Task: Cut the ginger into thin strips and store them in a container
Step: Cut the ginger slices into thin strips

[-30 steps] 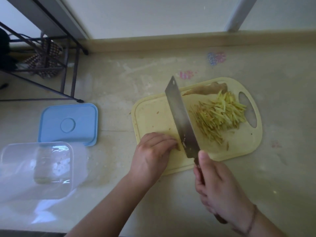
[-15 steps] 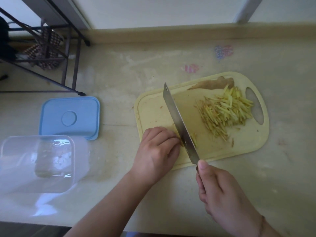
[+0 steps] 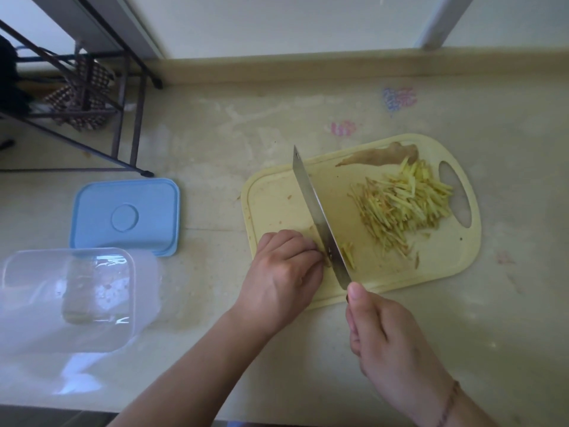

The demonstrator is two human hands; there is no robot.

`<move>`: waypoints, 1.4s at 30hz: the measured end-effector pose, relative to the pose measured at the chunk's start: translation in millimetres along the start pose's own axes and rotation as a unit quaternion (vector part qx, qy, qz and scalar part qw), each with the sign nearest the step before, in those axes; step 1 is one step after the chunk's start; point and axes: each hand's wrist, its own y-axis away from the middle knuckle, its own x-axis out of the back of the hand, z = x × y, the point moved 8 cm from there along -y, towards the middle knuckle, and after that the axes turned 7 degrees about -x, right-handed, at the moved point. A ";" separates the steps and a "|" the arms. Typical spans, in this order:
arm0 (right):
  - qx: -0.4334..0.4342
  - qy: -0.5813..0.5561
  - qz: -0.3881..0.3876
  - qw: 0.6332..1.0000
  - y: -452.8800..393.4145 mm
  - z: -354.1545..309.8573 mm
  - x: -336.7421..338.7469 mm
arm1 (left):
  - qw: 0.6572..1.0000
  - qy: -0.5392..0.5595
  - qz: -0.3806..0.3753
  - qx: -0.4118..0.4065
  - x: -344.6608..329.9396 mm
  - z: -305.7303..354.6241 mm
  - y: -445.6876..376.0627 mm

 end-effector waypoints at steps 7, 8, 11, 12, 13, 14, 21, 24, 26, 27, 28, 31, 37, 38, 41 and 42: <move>-0.007 0.011 -0.006 1.000 4.2 1.8 -2.5 | 1.000 -0.016 -0.005 -0.002 0.3 1.8 -1.6; -0.010 0.007 -0.005 1.000 3.0 2.4 -3.2 | 1.000 -0.016 -0.004 -0.003 -0.1 2.2 -1.8; -0.016 -0.009 -0.011 1.000 -2.6 4.2 -7.6 | 1.000 -0.013 0.001 -0.002 -0.4 2.0 -0.7; -0.017 -0.011 -0.013 1.000 -4.2 4.6 -8.8 | 1.000 -0.012 0.005 -0.001 -0.1 1.8 -0.3; -0.018 -0.012 -0.013 1.000 -5.1 5.2 -8.7 | 1.000 -0.011 0.007 0.000 0.2 1.8 -0.1; -0.020 -0.011 -0.012 1.000 -5.3 5.9 -7.5 | 1.000 -0.012 0.007 0.000 0.4 1.6 0.0; -0.010 -0.002 -0.022 1.000 7.3 0.4 0.1 | 1.000 -0.022 0.009 0.010 3.5 1.9 0.1; -0.003 0.014 -0.018 1.000 7.0 1.1 -1.9 | 1.000 -0.020 0.009 0.015 3.9 2.5 1.9; -0.004 0.017 -0.015 1.000 6.6 2.0 -2.6 | 1.000 -0.018 0.006 0.018 3.2 2.7 1.7; -0.004 0.020 -0.012 1.000 6.3 2.3 -3.0 | 1.000 -0.017 0.002 0.020 2.3 2.6 1.3; -0.005 0.023 -0.008 1.000 5.9 2.3 -3.4 | 1.000 -0.017 -0.002 0.022 1.5 2.4 0.8; -0.006 0.025 0.003 1.000 1.1 -0.9 -5.5 | 0.999 -0.022 -0.006 0.024 -0.2 1.5 0.0; 0.001 -0.001 -0.019 1.000 -5.3 -9.7 -4.9 | 1.000 -0.027 -0.003 0.011 4.1 3.5 -0.7; 0.001 -0.006 -0.022 1.000 -3.2 -9.9 -4.4 | 1.000 -0.025 -0.001 0.013 6.2 3.1 -0.8; 0.000 0.007 -0.016 1.000 3.7 -10.7 -4.5 | 0.998 -0.012 0.018 0.051 14.4 -2.5 2.5; 0.000 0.014 -0.012 1.000 5.3 -10.8 -5.0 | 0.998 -0.007 0.021 0.063 16.4 -3.8 4.4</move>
